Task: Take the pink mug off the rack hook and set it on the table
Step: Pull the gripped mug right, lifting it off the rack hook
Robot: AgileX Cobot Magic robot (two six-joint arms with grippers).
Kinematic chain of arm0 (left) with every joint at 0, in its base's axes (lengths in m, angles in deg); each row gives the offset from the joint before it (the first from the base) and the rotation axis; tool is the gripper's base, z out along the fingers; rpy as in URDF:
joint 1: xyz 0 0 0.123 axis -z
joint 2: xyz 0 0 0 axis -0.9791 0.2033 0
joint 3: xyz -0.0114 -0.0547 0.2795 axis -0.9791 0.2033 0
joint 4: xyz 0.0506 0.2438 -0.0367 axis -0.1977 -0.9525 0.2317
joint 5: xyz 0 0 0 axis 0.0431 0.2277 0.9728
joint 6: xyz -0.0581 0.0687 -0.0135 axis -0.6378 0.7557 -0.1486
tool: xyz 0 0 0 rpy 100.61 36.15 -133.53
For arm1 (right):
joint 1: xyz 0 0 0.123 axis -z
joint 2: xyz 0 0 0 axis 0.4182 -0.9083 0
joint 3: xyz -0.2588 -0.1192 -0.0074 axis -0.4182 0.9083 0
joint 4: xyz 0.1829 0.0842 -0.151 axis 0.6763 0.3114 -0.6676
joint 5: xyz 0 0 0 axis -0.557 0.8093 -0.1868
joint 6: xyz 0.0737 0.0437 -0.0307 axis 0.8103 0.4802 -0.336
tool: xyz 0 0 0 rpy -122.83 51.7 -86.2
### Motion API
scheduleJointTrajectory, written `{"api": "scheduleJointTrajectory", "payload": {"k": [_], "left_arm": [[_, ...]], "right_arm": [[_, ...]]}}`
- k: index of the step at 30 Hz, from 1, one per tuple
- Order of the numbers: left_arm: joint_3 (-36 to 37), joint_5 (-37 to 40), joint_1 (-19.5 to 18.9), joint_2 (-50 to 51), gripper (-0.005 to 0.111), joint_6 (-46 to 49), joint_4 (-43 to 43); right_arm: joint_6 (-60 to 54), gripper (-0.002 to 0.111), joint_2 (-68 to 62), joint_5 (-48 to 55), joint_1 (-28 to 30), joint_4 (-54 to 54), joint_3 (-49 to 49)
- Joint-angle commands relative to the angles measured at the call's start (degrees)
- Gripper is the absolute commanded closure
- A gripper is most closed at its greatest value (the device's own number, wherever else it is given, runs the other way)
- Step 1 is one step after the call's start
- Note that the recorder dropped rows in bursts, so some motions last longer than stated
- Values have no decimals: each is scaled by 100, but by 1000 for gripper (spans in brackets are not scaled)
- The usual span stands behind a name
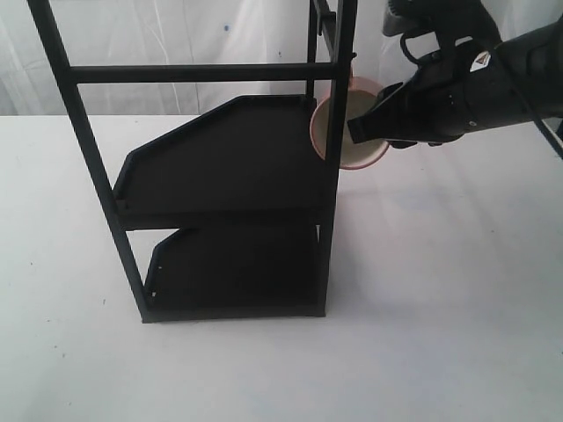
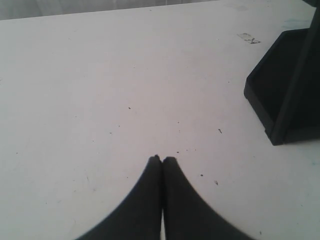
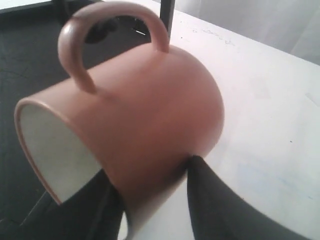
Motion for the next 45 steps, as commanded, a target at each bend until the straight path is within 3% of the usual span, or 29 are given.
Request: {"api": "scheduleJointTrajectory", "payload": {"k": [1, 7, 19, 37, 45], "left_arm": [[5, 7, -6, -22, 107, 8, 51], [5, 7, -6, -22, 107, 8, 51], [5, 7, -6, -22, 107, 8, 51], [5, 7, -6, -22, 107, 8, 51], [5, 7, -6, -22, 107, 8, 51]], "right_arm": [[26, 80, 3, -84, 0, -52, 18], [26, 96, 3, -11, 0, -52, 18], [26, 108, 3, 11, 0, -52, 18], [26, 108, 133, 40, 0, -52, 18], [128, 108, 735, 184, 0, -642, 7]]}}
